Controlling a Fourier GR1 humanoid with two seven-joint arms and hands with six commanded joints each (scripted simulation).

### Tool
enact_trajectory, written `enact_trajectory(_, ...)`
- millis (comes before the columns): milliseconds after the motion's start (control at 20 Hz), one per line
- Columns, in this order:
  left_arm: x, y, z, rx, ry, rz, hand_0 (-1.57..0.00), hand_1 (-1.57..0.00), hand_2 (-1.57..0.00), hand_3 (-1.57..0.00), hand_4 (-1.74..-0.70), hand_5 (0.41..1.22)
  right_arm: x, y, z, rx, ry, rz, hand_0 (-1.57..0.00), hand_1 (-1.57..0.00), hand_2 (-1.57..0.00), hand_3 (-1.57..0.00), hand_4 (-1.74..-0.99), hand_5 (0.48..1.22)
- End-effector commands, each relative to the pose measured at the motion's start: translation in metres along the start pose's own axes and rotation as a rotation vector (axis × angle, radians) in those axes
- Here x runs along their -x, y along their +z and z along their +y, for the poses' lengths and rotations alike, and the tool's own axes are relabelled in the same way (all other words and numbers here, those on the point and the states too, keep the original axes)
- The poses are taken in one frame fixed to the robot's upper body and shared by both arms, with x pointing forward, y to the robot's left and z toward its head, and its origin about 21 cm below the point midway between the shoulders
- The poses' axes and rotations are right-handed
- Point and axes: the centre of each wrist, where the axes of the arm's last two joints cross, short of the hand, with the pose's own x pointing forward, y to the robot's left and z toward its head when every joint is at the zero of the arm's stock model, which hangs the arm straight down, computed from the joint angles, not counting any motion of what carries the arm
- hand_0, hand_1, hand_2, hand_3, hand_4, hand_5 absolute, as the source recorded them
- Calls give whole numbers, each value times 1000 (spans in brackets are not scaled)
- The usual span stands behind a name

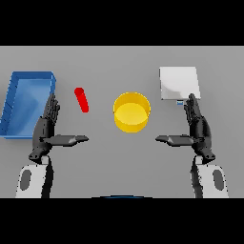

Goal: Pick up the red beaker and tilt it to pour out 1 green nut into yellow bowl. Pick up the yellow bowl and place it on the metallic measuring scale.

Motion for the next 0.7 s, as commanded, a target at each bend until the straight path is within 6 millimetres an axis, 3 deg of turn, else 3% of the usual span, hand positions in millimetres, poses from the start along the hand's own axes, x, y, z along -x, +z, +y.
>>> enact_trajectory(0, 0, 0, 0, -1, 0, 0, 1, 1, 1, 1, -1151, 599, 0, 0, 0, 1, 0, 0, 1, 1, 1, 1, -1167, 599)
enact_trajectory(250, 1, 2, 3, 1, 1, 1, 1, 1, 1, 1, -1151, 599, 1, 3, 4, -3, -2, -5, 1, 1, 1, 1, -1167, 599)
enact_trajectory(300, -3, 9, 7, 30, -63, -19, 1, 1, 1, 1, -1151, 599, -1, 10, 1, -1, 155, -78, 1, 1, 1, 1, -1167, 599)
enact_trajectory(400, -13, 21, 8, 57, -129, -46, 1, 1, 1, 1, -1158, 599, -1, 21, 2, -9, 298, -121, 1, 1, 1, 1, -1162, 594)
enact_trajectory(650, -15, 26, 3, 77, -175, -2, 1, 1, 1, 1, -1164, 603, -7, 29, 6, -7, 332, -111, 1, 1, 1, 1, -1183, 596)
